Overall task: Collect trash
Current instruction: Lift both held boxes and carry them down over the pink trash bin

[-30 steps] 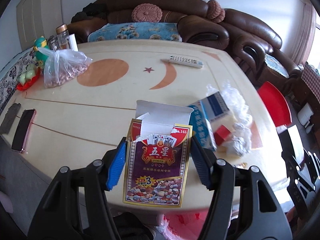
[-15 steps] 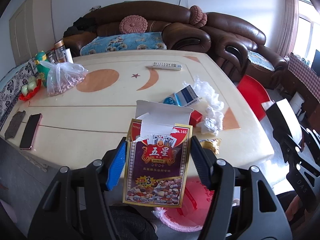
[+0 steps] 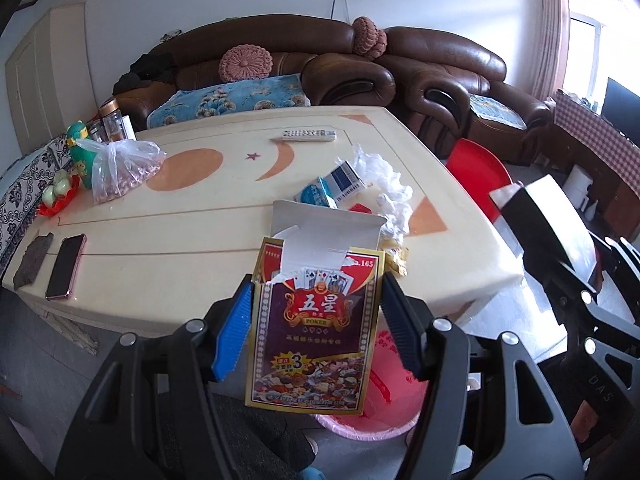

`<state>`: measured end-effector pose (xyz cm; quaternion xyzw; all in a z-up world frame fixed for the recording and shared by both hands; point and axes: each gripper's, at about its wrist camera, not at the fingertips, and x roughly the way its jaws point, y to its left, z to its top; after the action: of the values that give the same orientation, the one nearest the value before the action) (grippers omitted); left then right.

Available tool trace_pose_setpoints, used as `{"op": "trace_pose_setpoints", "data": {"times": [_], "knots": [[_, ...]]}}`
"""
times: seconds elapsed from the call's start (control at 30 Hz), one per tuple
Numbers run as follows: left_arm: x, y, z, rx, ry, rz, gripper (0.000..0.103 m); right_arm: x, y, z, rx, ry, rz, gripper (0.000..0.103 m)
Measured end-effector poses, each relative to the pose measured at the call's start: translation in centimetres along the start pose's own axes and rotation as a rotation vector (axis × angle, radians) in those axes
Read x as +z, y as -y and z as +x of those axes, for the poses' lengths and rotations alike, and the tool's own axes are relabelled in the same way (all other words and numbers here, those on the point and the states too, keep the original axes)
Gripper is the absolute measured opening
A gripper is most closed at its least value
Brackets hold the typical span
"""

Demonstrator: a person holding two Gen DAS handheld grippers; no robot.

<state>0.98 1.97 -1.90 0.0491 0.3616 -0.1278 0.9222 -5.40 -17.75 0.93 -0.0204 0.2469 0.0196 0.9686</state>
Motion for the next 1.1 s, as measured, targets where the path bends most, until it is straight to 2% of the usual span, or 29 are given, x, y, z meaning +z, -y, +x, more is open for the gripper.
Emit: {"op": "trace_pose_setpoints", "data": {"times": [0.5,0.87,1.1], "knots": [[-4.2,0.8,1.9,-0.035,-0.096,0.017,0.062,-3.6,-0.9,0.4,0.002,-0.084,0.019,0.052],[-6.7,1.6,4.8,-0.044,-0.165,0.014,0.062,-6.6,-0.8,3.0,0.022,-0.175,0.033,0.052],[-8.3,2.0,7.8,-0.045,-0.243,0.014,0.062,-8.6,-0.5,5.5,0.027,-0.244,0.041,0.052]]}}
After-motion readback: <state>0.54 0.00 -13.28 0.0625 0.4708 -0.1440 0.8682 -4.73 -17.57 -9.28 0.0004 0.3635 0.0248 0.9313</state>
